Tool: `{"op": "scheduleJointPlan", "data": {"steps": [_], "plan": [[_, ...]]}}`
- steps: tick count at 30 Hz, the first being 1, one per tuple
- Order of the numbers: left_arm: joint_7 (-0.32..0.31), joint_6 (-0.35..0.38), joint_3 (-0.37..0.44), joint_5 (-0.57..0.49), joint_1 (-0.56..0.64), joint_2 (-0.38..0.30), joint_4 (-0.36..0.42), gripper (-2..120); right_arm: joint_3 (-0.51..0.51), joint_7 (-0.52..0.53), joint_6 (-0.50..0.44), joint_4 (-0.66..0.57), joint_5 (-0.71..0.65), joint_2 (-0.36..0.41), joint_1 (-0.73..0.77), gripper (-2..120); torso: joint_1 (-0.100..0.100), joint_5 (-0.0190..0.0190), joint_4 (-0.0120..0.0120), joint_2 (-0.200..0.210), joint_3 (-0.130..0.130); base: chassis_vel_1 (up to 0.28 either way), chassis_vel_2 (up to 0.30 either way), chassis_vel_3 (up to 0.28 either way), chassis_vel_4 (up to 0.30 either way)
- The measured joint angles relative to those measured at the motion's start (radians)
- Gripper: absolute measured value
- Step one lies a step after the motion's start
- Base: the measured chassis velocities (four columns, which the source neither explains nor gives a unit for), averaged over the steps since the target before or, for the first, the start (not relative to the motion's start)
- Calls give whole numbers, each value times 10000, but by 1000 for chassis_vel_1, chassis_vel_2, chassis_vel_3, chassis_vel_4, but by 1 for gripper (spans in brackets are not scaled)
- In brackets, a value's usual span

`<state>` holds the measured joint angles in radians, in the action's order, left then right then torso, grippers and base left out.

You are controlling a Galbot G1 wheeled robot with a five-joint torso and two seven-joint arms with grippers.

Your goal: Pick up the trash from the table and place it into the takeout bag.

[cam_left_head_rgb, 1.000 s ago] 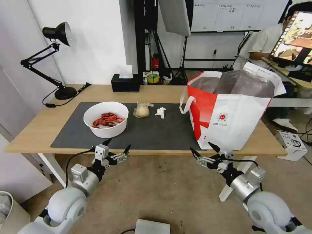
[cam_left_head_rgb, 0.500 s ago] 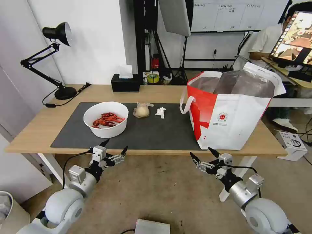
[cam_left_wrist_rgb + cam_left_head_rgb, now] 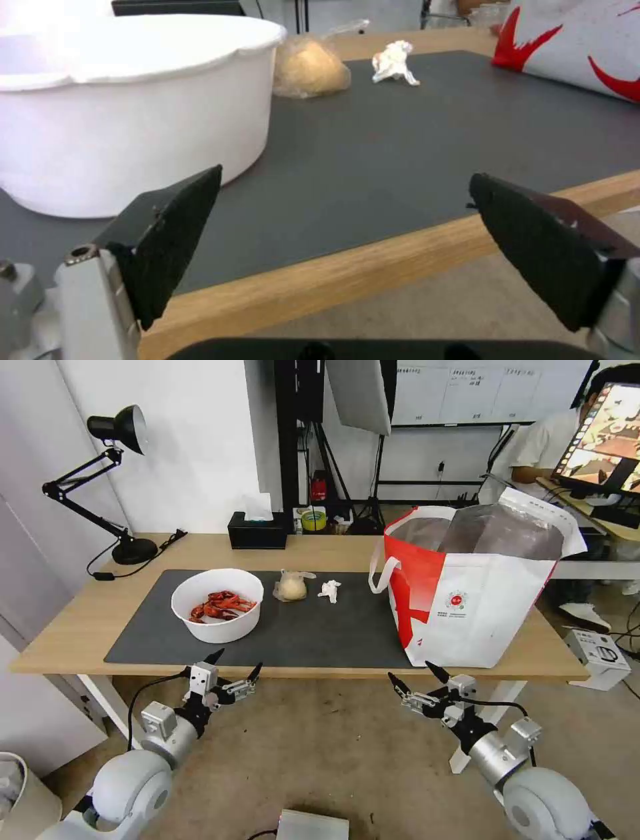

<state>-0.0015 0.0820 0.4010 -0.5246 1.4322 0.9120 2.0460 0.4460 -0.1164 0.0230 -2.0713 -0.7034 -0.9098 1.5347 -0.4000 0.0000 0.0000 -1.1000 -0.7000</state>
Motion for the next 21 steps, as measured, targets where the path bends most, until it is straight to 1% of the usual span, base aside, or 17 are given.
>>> {"op": "scheduleJointPlan", "data": {"steps": [13,16,17,19,20,21], "plan": [[16,22,36,188,109,25,-39,100,-340,-77,178,-137,-104,21,-379,100,0,0,-1,0,0,0,0,0,0],[16,-8,109,222,206,-4,-51,100,-762,-59,320,-161,-257,115,-901,100,1,0,0,0,0,0,0,0,0],[16,-8,109,222,206,-4,-51,100,-762,-59,320,-161,-257,115,-901,100,1,0,0,0,0,0,0,0,0],[16,-20,192,223,243,-3,-42,100,-1231,50,542,-126,-505,188,-1465,100,0,0,0,0,0,0,0,0,0],[16,-20,192,223,243,-3,-42,100,-1231,50,542,-126,-505,188,-1465,100,0,0,0,0,0,0,0,0,0],[17,-21,215,221,250,14,-17,100,-1461,112,646,-77,-599,221,-1748,100,0,0,1,0,0,0,0,0,0]]}}
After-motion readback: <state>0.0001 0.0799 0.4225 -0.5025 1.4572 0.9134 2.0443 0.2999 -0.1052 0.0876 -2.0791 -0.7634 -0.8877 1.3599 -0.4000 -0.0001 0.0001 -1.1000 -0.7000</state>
